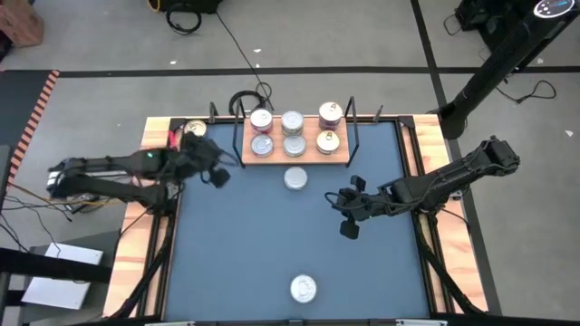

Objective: Stack canned seafood by type on shelf
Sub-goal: Stack the blue tuna can on top of the blue tuna can on the shelf

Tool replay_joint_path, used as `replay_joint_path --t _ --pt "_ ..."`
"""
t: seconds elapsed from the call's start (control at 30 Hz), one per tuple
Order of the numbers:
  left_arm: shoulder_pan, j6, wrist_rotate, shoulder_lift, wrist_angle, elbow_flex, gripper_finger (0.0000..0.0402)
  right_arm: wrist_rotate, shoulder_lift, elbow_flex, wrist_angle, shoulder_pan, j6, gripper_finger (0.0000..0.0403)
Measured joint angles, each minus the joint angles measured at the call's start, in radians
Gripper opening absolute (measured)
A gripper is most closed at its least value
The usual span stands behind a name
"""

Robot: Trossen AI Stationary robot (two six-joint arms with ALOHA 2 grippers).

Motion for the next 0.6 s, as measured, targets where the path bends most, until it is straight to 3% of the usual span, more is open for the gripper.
replay_joint_path --t 0.17,0.43,0.6 --pt "0.188 -0.029 0.025 -0.029 -0.18 0.046 0.0005 0.0 0.0 0.0 0.004 -0.007 -0.011 0.0007" --pt "0.495 0.245 0.207 0.067 -0.262 0.123 0.0005 -0.01 0.0 0.0 0.004 -0.031 -0.017 0.0008" --pt "0.62 0.458 0.293 0.139 -0.34 0.138 0.0005 -0.026 0.0 0.0 0.004 -0.038 -0.03 0.0008"
